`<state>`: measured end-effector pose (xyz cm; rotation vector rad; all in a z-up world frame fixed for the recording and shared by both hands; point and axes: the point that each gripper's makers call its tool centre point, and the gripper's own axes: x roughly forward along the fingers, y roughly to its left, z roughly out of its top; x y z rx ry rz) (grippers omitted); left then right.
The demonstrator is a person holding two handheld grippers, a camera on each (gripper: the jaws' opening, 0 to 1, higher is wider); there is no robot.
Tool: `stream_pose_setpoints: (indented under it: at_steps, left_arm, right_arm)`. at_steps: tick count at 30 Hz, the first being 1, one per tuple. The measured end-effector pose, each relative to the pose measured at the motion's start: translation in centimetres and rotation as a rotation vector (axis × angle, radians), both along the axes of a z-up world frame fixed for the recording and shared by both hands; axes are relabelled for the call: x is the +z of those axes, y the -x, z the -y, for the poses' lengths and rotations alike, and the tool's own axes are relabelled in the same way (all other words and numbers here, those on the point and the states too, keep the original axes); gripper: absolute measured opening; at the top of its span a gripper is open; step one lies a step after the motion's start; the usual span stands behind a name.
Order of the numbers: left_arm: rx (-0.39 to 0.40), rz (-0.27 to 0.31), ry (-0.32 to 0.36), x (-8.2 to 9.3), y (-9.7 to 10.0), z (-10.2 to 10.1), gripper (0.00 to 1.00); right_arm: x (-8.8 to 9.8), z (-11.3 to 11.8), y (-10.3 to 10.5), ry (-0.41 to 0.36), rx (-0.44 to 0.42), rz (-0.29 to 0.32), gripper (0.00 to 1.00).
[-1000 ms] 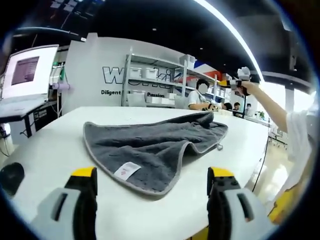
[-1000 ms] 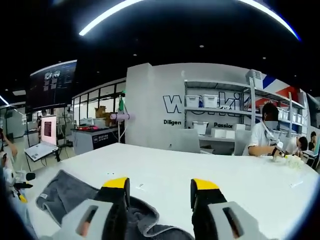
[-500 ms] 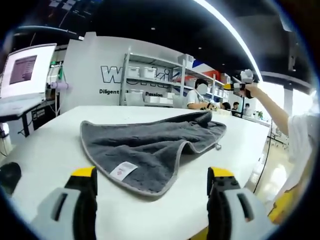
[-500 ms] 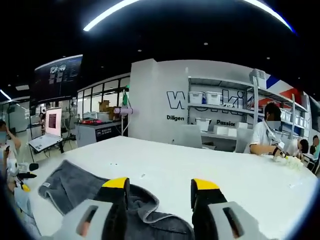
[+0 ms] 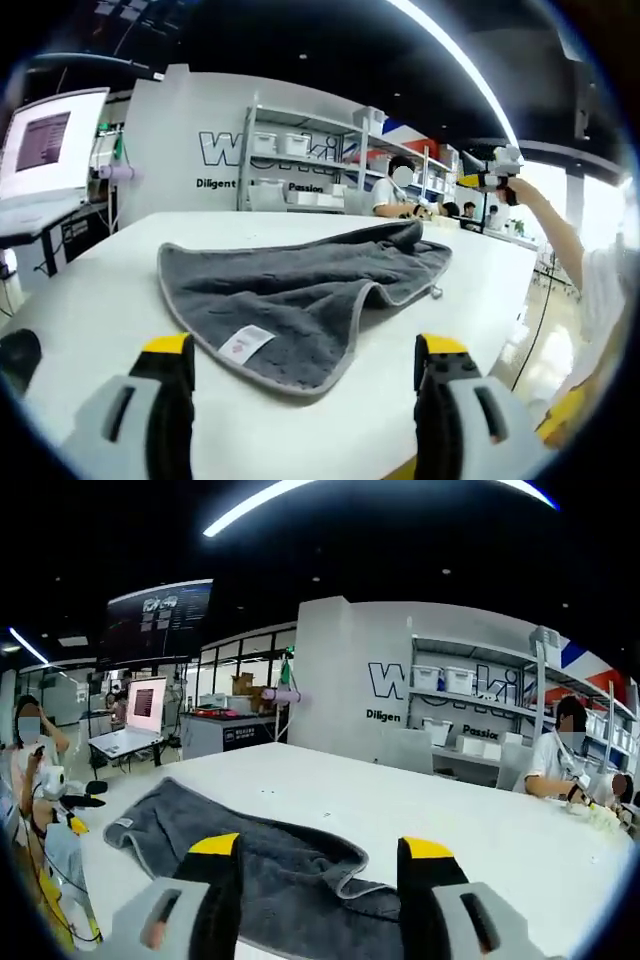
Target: Fold the towel on the table until its edges align and the towel forms a compact rectangular stack.
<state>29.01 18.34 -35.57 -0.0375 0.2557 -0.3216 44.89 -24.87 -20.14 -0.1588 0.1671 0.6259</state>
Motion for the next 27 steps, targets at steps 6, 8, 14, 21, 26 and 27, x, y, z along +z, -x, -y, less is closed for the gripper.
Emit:
stream_pose_setpoints:
  at_steps: [6, 8, 14, 21, 26, 27]
  left_arm:
    - [-0.010, -0.004, -0.002, -0.1, -0.2, 0.4, 0.96]
    - [-0.013, -0.005, -0.005, -0.1, -0.2, 0.5, 0.96]
    - [-0.017, -0.004, -0.010, 0.0, -0.4, 0.7, 0.96]
    - [-0.027, -0.010, -0.020, -0.1, -0.7, 1.0, 0.96]
    - [-0.037, -0.009, -0.018, 0.0, -0.7, 1.3, 0.96]
    - [-0.039, -0.008, -0.018, 0.1, -0.7, 1.3, 0.96]
  right_arm:
    - [-1.4, -0.7, 1.9, 0.023, 0.042, -0.012, 0.72]
    - [-2.3, -1.0, 2.6, 0.029, 0.054, -0.031, 0.74]
    - [-4.2, -1.6, 4.5, 0.056, 0.082, -0.054, 0.80]
    - [-7.2, -2.6, 7.0, 0.075, 0.114, -0.098, 0.90]
    - [-8.0, -3.5, 8.4, 0.037, 0.126, -0.107, 0.95]
    - [-8.2, -3.8, 8.7, 0.015, 0.126, -0.110, 0.96]
